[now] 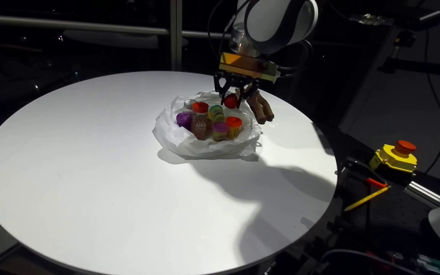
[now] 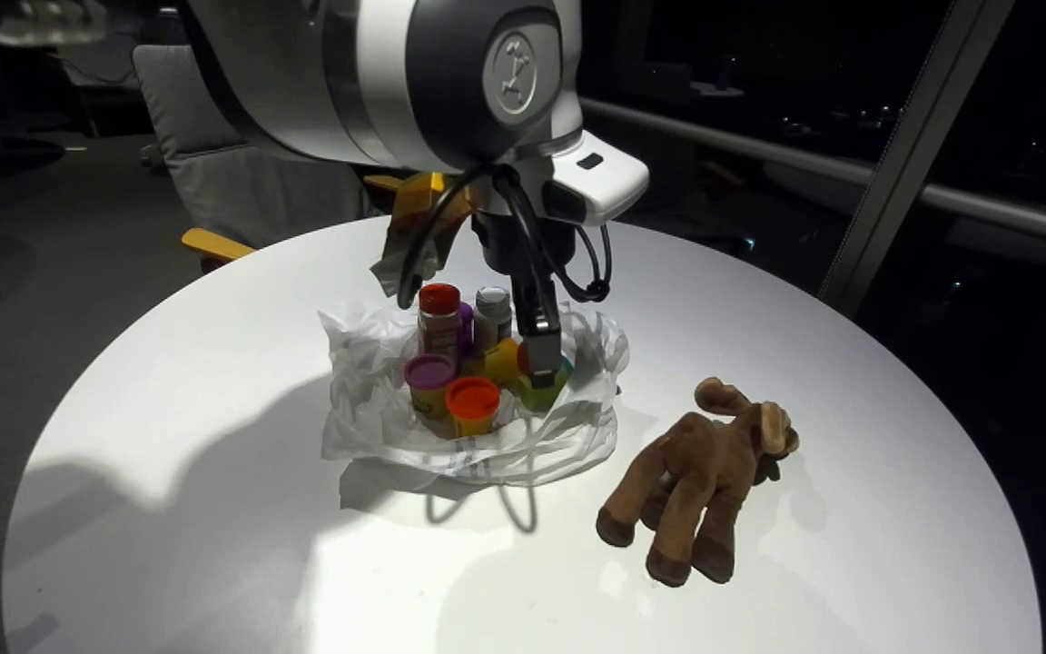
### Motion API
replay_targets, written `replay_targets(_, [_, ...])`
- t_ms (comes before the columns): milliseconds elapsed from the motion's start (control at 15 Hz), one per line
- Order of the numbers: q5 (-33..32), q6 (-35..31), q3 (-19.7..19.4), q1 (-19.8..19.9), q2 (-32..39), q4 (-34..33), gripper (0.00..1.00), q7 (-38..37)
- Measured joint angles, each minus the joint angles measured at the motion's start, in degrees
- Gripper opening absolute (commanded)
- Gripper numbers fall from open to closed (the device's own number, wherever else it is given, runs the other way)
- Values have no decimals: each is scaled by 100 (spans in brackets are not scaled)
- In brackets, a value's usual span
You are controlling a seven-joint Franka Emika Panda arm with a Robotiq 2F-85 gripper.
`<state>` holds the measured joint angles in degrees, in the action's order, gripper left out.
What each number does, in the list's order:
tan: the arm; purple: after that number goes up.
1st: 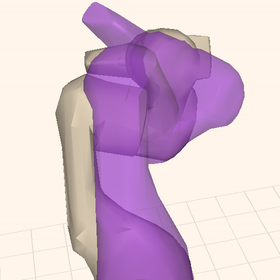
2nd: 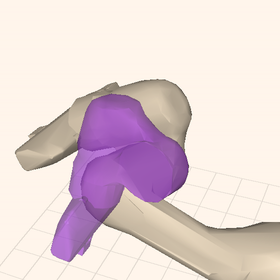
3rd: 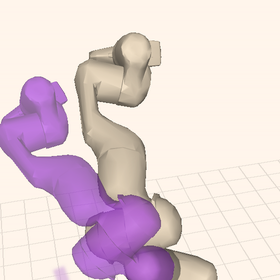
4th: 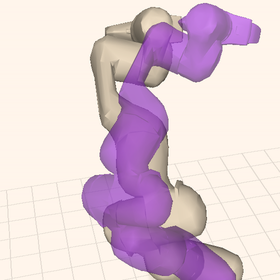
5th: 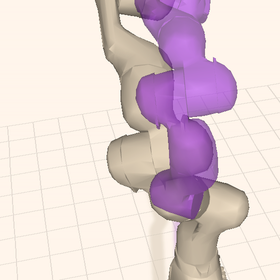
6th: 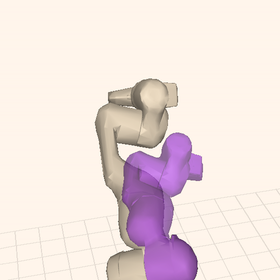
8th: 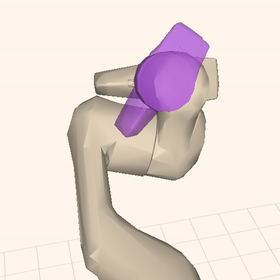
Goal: Pick up all the objects from the table and put them in the plastic bag.
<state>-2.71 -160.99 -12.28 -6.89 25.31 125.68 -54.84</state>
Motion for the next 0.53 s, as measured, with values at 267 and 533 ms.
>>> replay_targets(267, [286,42,58,244,-50,1,100,362])
replay_targets(533, [529,39,-1,570,-494,143,100,804])
